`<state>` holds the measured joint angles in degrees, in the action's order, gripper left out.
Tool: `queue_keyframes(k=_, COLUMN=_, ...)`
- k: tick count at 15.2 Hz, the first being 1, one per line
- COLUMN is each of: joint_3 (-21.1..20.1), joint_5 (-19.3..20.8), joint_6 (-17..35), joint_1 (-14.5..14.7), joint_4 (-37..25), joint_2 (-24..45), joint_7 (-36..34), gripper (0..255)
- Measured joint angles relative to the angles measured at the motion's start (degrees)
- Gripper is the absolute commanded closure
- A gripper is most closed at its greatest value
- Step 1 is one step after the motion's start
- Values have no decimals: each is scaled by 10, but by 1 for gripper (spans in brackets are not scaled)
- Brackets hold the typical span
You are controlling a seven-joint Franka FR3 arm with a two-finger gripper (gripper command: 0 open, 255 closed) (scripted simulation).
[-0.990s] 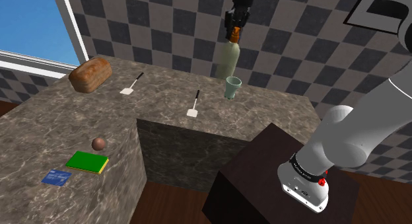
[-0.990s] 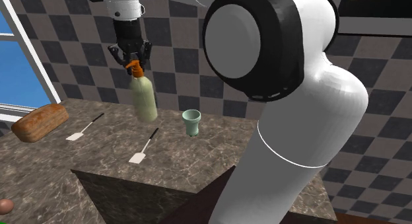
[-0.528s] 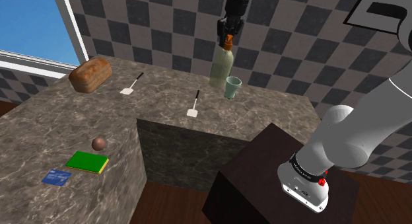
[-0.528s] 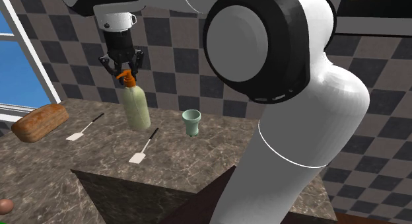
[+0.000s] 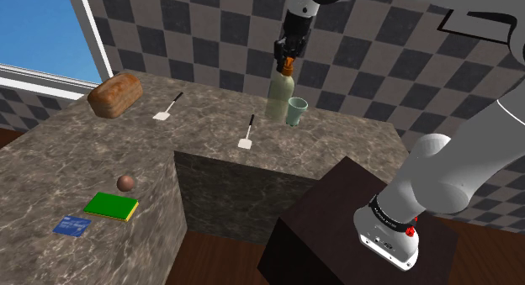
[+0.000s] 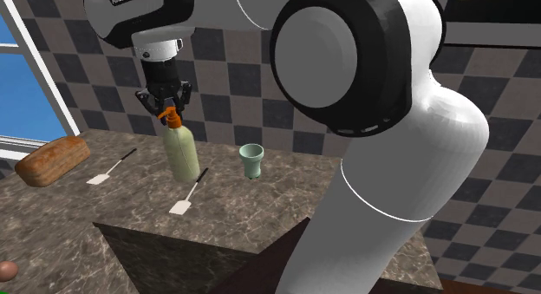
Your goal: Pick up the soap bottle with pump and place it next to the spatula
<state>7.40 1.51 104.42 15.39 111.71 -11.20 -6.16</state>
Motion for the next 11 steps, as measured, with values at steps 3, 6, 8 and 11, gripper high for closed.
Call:
queue_keyframes(k=3, joint_3=1, joint_5=0, joint_6=24, joint_1=-1, joint_4=26, joint_2=-2, joint_7=1, gripper=255)
queue_keyframes(k=6, joint_3=1, joint_5=1, joint_6=48, joint_1=-1, joint_4=48, joint_2=0, joint_7=1, gripper=255)
queue_keyframes(k=8, joint_3=1, joint_5=0, joint_6=62, joint_1=-1, joint_4=58, joint_2=3, joint_7=0, gripper=255)
queue_keyframes(k=11, joint_3=1, joint_5=0, joint_6=85, joint_1=-1, joint_4=81, joint_2=4, joint_7=0, gripper=255)
